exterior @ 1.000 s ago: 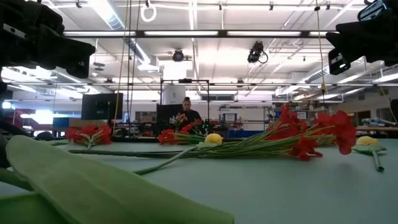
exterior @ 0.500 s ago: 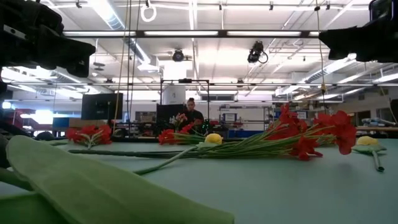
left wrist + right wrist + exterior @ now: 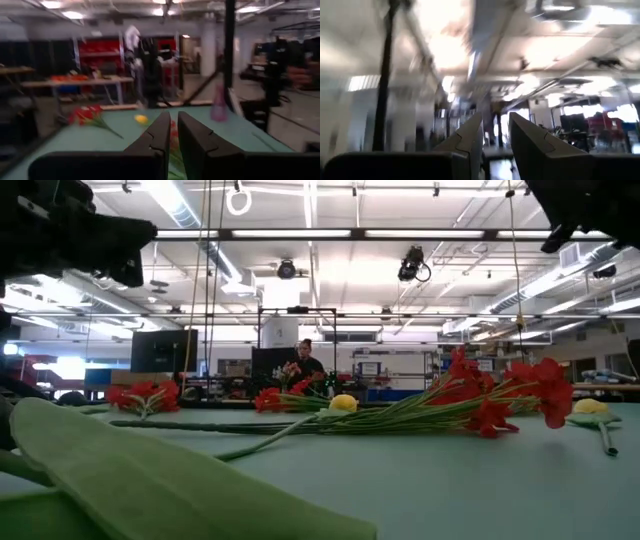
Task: Sort flowers into vase by color
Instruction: Put the top right orange flowers into the violet vase
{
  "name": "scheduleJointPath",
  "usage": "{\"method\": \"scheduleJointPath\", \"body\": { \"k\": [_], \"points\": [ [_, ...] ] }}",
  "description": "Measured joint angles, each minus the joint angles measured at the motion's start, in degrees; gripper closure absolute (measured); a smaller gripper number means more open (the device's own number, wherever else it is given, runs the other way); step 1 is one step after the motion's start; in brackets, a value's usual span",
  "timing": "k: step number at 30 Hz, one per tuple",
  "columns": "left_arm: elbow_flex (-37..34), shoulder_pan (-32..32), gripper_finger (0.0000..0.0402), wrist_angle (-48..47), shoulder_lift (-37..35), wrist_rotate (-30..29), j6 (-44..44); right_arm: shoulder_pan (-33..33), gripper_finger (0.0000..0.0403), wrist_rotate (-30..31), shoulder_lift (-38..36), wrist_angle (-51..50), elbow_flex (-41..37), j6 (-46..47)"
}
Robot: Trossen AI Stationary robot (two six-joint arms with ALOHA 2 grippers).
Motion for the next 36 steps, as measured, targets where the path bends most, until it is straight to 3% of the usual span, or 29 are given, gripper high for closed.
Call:
{"method": "scheduleJointPath", "body": {
  "k": [4, 6, 13, 17, 21, 24, 27, 32, 36],
  "points": [
    [0.0, 0.0, 0.0361, 5.3, 0.0, -0.9, 0.1, -0.1, 0.0298, 16.1, 0.8, -0.1, 0.5, 19.1],
    [0.0, 0.0, 0.0361, 9.0, 0.0, -1.6, -1.3, -0.1, 0.0298, 19.2, 1.6, -4.4, 0.4, 26.0],
    [0.0, 0.0, 0.0361, 23.5, 0.2, -9.9, -14.0, -0.1, 0.0298, 14.9, 8.9, -8.4, 0.4, 38.6],
    [0.0, 0.0, 0.0361, 24.5, 0.4, -11.2, -13.3, -0.1, 0.0298, 14.8, 14.6, -8.1, 0.4, 48.9],
    [0.0, 0.0, 0.0361, 24.4, 0.7, -18.7, -16.6, -0.1, 0.0298, 12.7, 20.4, -8.2, 2.7, 56.5],
    [0.0, 0.0, 0.0361, 23.0, 1.8, -21.8, -19.0, -0.1, 0.0298, 10.1, 24.8, -8.0, 7.1, 54.6],
    [0.0, 0.0, 0.0361, 20.5, 4.0, -22.0, -22.9, -0.1, 0.0297, 8.6, 29.6, -5.9, 12.8, 46.7],
    [2.1, 0.0, 0.0361, 15.6, 10.2, -22.0, -30.4, -0.2, 0.0296, 13.3, 37.0, -4.1, 22.2, 32.6],
    [7.7, 0.0, 0.0361, 11.9, 14.9, -21.6, -30.2, 0.0, 0.0296, 12.5, 40.8, -3.6, 26.7, 31.8]
  ]
}}
